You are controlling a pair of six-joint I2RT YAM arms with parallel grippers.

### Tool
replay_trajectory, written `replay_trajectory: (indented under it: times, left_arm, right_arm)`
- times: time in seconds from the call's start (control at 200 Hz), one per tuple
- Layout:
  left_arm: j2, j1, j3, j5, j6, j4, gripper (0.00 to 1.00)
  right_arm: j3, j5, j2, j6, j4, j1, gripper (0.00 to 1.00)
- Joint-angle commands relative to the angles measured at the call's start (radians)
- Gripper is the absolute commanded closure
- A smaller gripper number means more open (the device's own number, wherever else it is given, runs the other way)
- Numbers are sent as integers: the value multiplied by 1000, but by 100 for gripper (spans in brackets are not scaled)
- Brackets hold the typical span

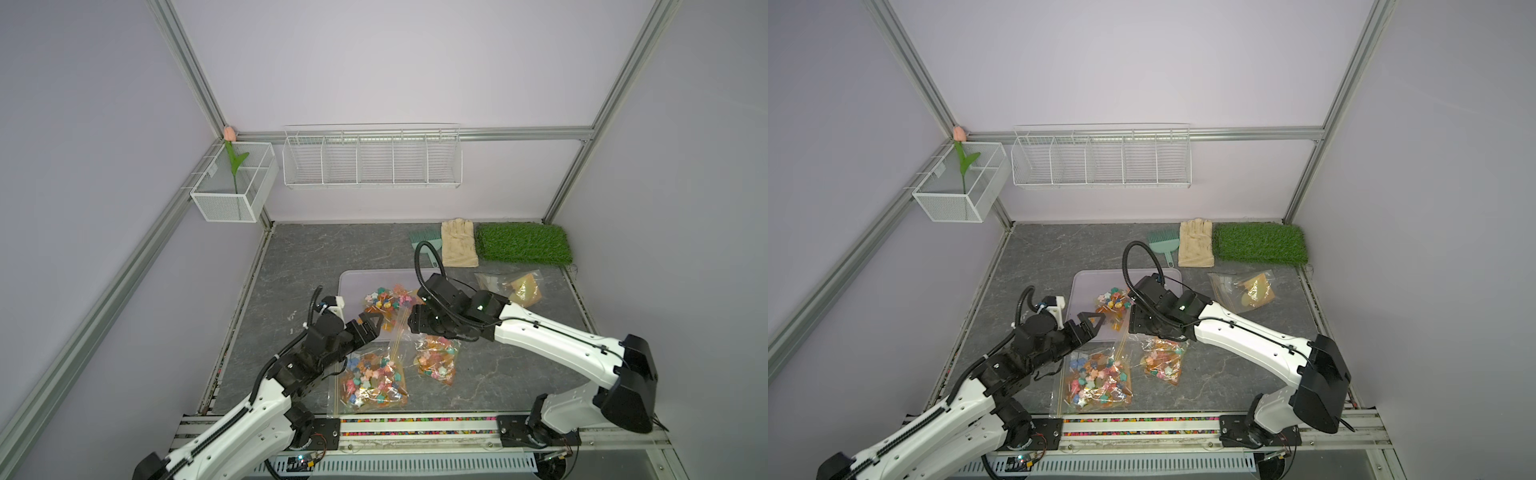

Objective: Pour candies out of the ziploc bag
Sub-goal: Open the ziploc bag at the center of the board.

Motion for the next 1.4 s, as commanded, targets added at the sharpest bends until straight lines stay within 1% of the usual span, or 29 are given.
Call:
replay_trajectory:
  times: [0.0,0.04,0.055,0.115,0.19,0.3,0.395,0.56,0.6,0.61,0.64,0.785,1.155,1.395]
  left_arm:
    - [-111,44,-2,-128,-53,-247,4]
    - [-139,49,0,-145,-54,-285,4]
    - [-150,49,0,-153,-79,-297,4]
    - [-182,50,-3,-173,-93,-336,4]
    - [-217,50,-13,-186,-96,-348,4]
    - [-248,50,-20,-194,-90,-359,4]
    - [-269,50,-17,-205,-78,-368,4]
    - [-305,50,-17,-213,-70,-383,4]
    - [-311,50,-19,-212,-70,-385,4]
    - [-312,50,-18,-212,-47,-386,4]
    - [-316,50,-20,-212,-38,-388,4]
    - [-333,50,-35,-209,-39,-390,4]
    - [-349,50,-52,-205,-39,-385,3]
    - [-350,50,-53,-202,-37,-384,3]
  right_arm:
    - [98,34,98,28,-137,21,30]
    - [136,35,138,31,-159,30,30]
    - [151,36,155,33,-167,33,30]
    - [209,42,213,38,-209,46,30]
    - [290,53,290,48,-289,63,29]
    - [388,57,388,60,-354,84,29]
    - [441,45,451,72,-380,93,30]
    - [488,32,524,86,-396,100,32]
    - [493,33,534,88,-397,101,33]
    - [494,33,536,89,-396,101,33]
    - [498,31,544,89,-395,103,34]
    - [508,26,570,91,-399,105,37]
    - [507,46,575,98,-413,116,50]
    - [492,61,562,106,-417,121,66]
